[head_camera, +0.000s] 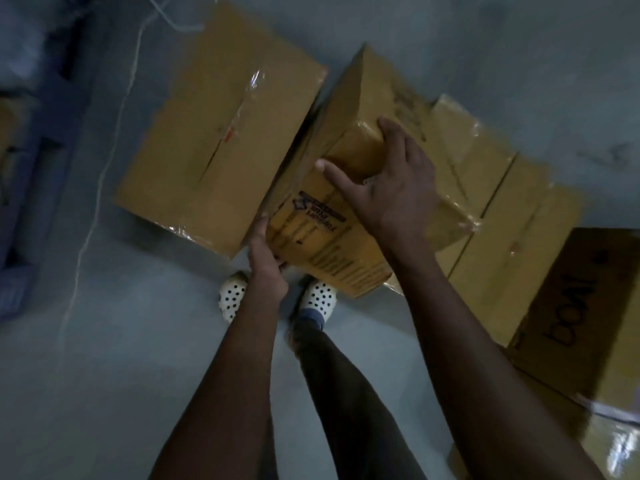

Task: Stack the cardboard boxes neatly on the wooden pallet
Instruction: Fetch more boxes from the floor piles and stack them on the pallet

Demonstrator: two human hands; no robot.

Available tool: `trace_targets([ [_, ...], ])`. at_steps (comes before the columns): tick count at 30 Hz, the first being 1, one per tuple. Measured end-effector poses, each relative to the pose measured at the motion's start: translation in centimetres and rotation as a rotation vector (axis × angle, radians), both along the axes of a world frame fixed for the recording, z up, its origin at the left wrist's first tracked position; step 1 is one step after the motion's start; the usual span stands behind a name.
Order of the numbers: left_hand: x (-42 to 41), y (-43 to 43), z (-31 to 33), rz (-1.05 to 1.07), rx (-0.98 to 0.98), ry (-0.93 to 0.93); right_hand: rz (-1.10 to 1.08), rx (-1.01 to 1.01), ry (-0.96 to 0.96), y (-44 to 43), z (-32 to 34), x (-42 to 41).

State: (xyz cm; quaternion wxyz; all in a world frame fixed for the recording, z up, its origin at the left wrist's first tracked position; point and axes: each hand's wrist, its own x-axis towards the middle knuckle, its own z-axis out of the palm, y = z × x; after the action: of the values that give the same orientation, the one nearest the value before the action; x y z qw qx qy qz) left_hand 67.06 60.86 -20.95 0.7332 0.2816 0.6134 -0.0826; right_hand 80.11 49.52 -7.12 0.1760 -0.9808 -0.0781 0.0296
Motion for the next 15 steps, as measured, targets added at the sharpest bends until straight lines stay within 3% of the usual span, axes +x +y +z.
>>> trace_targets([
  [6,-3.9,-1.8,17.2,-0.024,0.156,0.13,-0.155,0.088,0.001,-1.2,11.6,-1.8],
  [12,-11.1,-2.3,31.4,-0.134,0.449,0.164,-0.421,0.131,-0.053,-4.4,24.2,-10.8],
  [15,-12.3,-1.4,37.1,-0.396,0.653,0.08,-0.634,0.266,-0.021,-7.3,29.3,-16.5],
])
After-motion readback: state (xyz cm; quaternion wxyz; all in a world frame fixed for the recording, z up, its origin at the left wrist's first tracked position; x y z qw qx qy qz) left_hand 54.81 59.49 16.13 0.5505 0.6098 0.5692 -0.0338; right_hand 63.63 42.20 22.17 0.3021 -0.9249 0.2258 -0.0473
